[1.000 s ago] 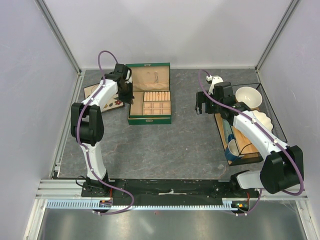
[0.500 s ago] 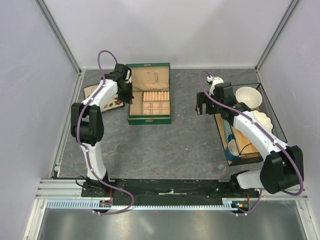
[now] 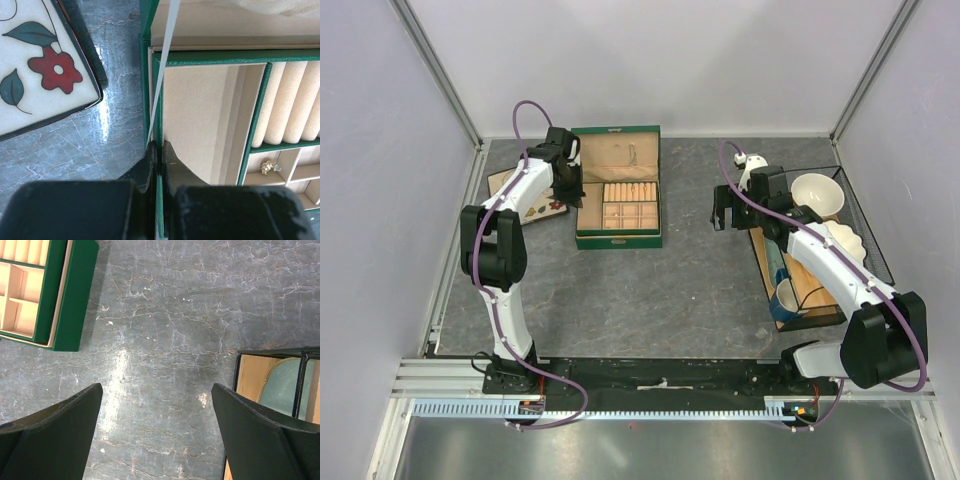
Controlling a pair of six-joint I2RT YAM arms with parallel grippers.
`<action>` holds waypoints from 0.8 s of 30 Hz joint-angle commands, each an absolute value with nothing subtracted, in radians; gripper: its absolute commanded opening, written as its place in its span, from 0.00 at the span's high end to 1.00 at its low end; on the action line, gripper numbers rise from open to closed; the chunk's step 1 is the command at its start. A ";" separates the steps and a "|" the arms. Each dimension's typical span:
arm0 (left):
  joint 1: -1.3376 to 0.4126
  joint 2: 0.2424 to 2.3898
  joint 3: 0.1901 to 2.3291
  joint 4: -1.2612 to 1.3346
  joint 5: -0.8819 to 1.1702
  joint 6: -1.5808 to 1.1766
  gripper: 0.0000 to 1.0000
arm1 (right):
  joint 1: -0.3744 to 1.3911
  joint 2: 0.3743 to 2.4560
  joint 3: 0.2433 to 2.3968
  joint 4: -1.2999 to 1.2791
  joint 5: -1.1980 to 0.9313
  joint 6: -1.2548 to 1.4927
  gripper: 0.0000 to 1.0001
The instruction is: Organize the mixed jewelry
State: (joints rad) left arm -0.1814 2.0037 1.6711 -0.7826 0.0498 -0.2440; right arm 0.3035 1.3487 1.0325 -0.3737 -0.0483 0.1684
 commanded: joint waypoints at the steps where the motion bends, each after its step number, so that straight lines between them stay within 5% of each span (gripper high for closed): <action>1: -0.172 1.983 1.687 -0.759 0.046 -0.219 0.98 | 0.298 1.319 1.029 -0.341 -0.057 0.183 0.02; 24: -0.199 2.028 1.706 -0.755 0.081 -0.235 0.99 | 0.293 1.319 1.025 -0.339 -0.060 0.183 0.02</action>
